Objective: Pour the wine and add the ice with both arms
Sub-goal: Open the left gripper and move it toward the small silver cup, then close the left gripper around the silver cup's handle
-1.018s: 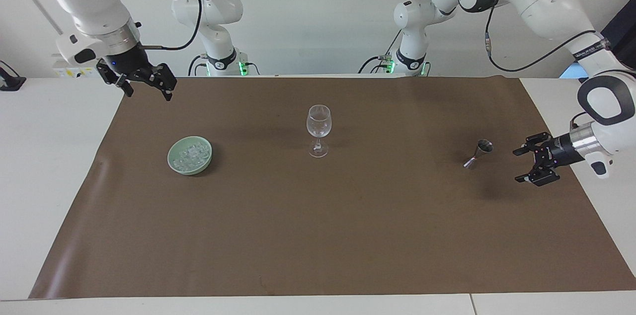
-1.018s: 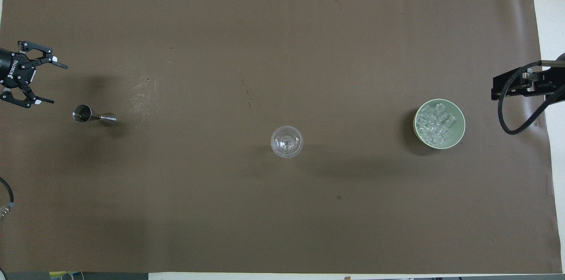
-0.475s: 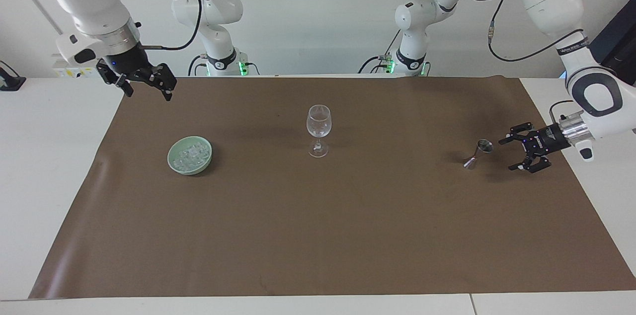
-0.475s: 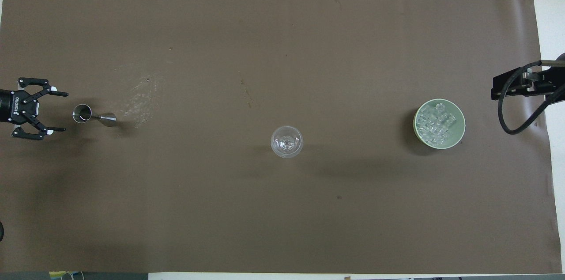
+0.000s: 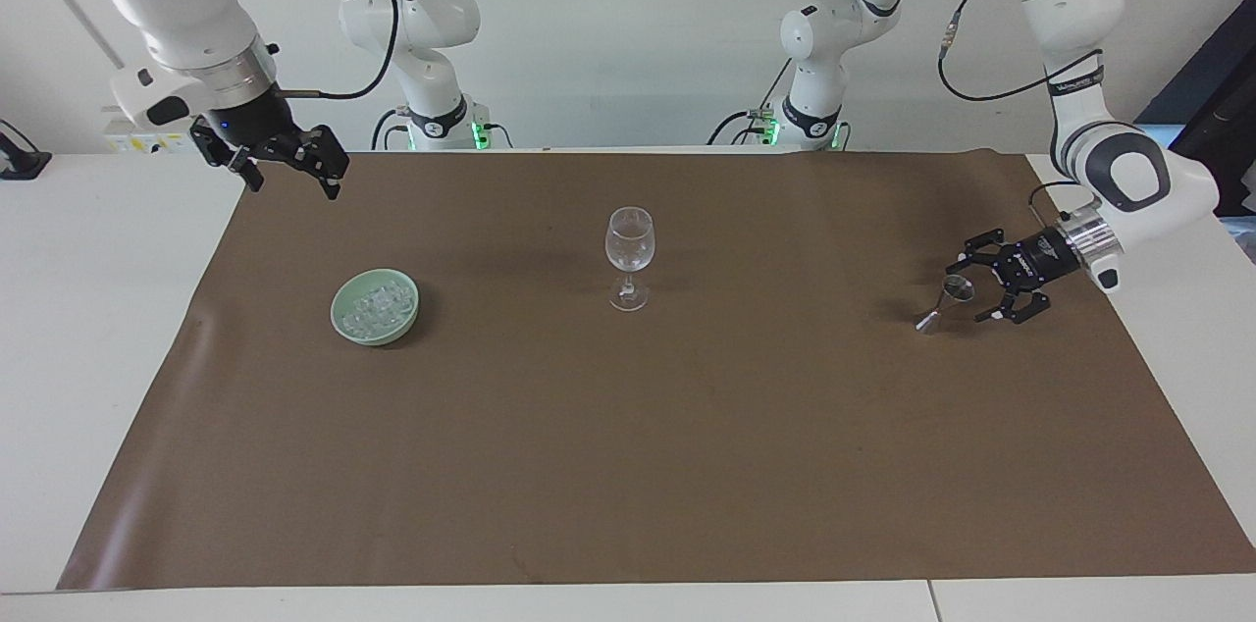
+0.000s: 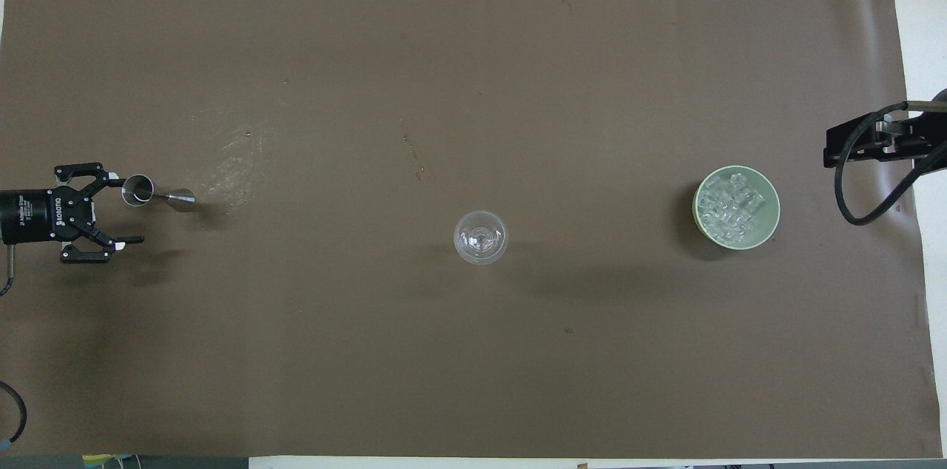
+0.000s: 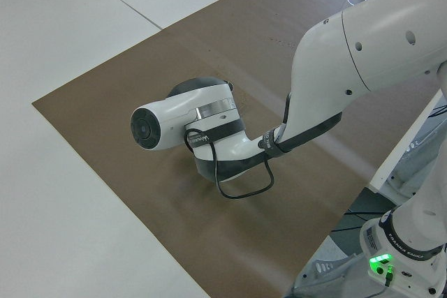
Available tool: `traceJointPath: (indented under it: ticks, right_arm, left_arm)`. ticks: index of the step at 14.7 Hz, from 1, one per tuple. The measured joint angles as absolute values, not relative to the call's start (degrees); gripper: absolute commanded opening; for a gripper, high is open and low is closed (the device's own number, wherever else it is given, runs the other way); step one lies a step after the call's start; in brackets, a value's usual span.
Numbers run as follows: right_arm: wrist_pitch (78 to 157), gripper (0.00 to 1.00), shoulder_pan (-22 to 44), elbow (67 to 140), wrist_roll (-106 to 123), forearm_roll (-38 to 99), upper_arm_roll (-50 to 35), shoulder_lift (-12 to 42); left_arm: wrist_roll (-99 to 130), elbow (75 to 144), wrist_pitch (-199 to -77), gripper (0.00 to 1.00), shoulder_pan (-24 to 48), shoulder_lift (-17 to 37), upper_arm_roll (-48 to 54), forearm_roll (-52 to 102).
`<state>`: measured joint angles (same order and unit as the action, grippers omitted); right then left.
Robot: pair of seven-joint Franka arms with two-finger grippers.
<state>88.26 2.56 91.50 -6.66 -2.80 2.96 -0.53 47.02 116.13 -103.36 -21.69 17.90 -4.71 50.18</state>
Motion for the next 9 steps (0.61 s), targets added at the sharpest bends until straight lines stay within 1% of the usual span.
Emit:
traceJointPath:
  ticks: [6,9]
  right_arm:
    - [88.3,1.00,2.6,91.5,-6.7,-2.8,3.0,-0.5]
    - [88.3,1.00,2.6,91.5,-6.7,-2.8,3.0,-0.5]
  left_arm:
    - [44.8,123.6,-108.5,1.00,-21.6,15.5,-4.4,58.2]
    - [42.1,127.0,-111.2,1.00,-21.6,14.6,-4.4,64.9]
